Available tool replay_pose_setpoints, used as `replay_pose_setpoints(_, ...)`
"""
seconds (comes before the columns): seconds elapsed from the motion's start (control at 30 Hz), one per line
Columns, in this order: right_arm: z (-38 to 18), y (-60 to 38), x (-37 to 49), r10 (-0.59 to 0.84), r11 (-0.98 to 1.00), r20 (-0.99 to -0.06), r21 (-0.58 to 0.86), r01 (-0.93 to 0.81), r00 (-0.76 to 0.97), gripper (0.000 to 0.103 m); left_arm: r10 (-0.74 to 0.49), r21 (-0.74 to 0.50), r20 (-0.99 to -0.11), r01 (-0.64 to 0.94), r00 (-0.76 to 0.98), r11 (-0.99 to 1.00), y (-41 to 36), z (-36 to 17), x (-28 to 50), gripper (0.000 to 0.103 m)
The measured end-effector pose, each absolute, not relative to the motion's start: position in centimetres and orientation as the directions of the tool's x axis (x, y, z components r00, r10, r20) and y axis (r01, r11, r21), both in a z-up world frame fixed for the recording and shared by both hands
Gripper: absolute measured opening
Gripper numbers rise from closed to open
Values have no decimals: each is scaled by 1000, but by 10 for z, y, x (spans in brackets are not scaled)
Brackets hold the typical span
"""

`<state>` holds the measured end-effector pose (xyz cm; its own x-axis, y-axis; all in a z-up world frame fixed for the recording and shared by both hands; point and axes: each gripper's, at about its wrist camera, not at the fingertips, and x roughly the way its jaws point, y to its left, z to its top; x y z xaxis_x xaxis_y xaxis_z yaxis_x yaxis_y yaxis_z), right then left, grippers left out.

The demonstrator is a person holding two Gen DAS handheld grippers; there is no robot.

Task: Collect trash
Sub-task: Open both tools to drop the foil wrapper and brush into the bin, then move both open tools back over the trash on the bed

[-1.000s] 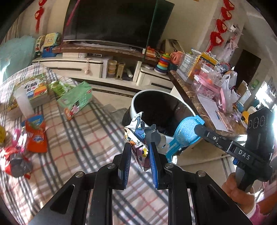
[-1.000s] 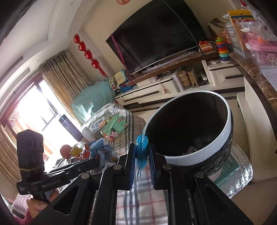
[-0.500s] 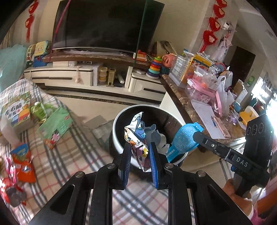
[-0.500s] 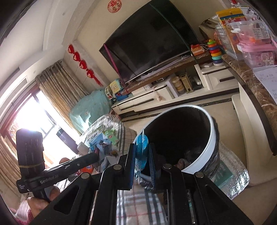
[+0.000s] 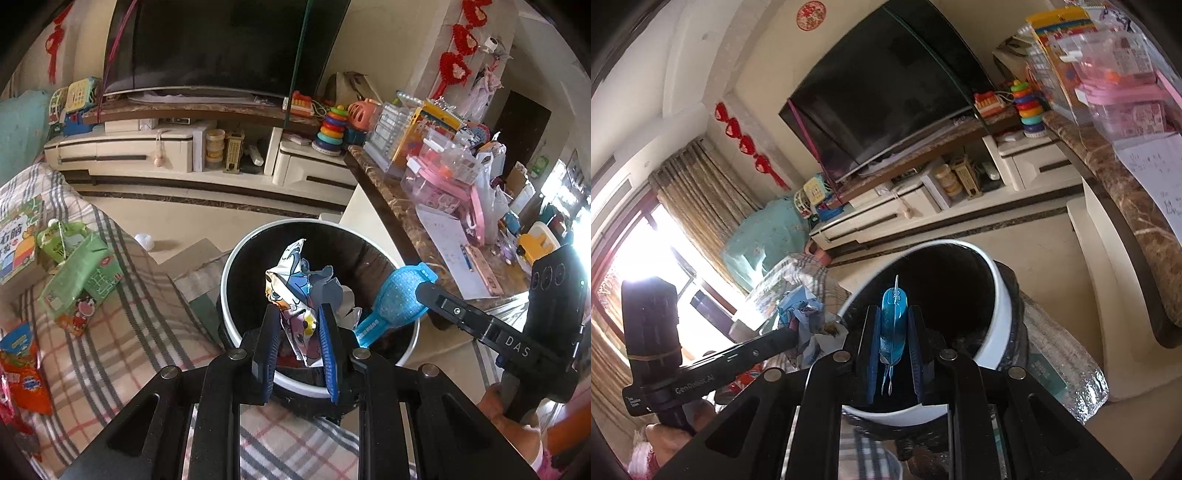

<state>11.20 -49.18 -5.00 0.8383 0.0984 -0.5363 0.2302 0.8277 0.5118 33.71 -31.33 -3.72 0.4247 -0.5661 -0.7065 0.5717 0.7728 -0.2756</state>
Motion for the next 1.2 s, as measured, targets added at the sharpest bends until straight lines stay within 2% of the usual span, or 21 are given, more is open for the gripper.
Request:
replay_pose_setpoints(0.23,-57,-500,119,92,828,-565,501,253,820,16,-564,-291,-720,561,405,775,-324,-45,351,21)
replay_pose_setpoints(0.3,-57,-501,121,93,829,-572,498,255,815,19,-565,-293,-720,560,404,775,-327,-45,354,25)
replay_pose_setpoints(0.43,-59,-501,125,88,826,-585,495,270,806,21,-560,-284,-716,558,418,780,-325,-45,351,45)
replay_pose_setpoints(0.57,-56,-499,124,81,824,-582,496,274,809,43,-554,-284,-713,545,430,789,-313,-47,343,51)
replay_pose_setpoints(0.7,-51,-491,122,77,834,-575,485,263,815,58,-532,-275,-712,515,459,812,-293,-48,328,61)
replay_pose_setpoints(0.77,-48,-486,122,77,842,-574,476,255,815,76,-516,-263,-711,500,479,826,-281,-49,317,65)
replay_pose_setpoints(0.87,-42,-470,120,75,859,-562,456,234,824,94,-497,-265,-712,466,497,844,-259,-52,299,70)
replay_pose_setpoints(0.93,-38,-458,118,80,866,-553,451,217,829,98,-485,-271,-713,440,506,856,-242,-55,286,70)
replay_pose_setpoints(1.2,-40,-403,122,133,893,-576,422,154,807,99,-412,-277,-723,313,554,908,-165,-59,237,70)
